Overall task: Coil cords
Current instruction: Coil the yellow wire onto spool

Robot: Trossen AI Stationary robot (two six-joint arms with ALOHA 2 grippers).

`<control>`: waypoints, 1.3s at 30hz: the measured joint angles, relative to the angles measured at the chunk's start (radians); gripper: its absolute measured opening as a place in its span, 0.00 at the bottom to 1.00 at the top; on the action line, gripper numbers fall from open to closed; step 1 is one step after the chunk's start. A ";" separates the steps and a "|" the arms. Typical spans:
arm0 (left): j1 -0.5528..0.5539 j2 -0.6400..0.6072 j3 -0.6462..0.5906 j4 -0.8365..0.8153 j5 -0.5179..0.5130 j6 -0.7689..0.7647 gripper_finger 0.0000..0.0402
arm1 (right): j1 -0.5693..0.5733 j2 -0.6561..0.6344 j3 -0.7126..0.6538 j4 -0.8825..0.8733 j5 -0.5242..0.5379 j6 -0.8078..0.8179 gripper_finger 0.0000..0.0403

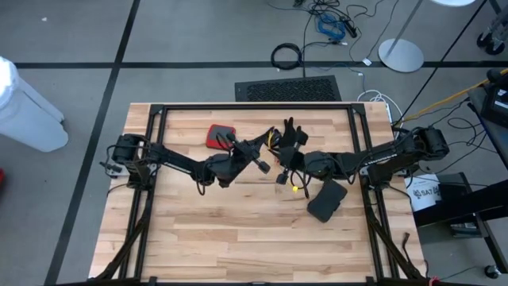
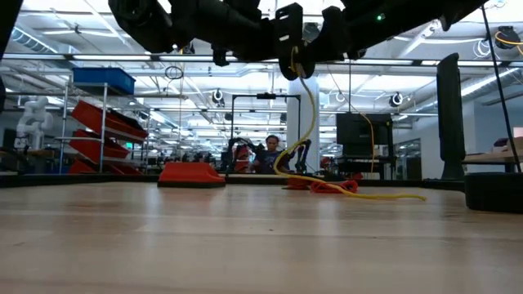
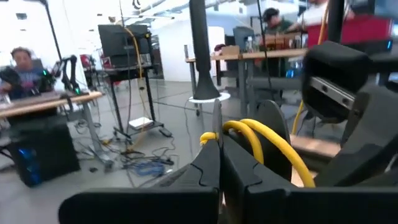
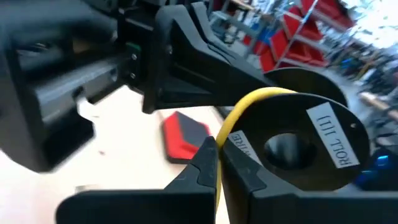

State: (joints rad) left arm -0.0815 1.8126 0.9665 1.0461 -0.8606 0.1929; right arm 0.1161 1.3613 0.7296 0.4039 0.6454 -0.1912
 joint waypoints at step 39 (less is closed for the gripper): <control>-0.013 -0.102 -0.008 -0.036 0.127 -0.084 0.00 | 0.004 0.074 -0.007 -0.101 0.049 -0.014 0.12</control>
State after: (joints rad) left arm -0.0944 1.7105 0.9588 1.0105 -0.7337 0.1090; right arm 0.1198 1.4350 0.7226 0.3030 0.6945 -0.2055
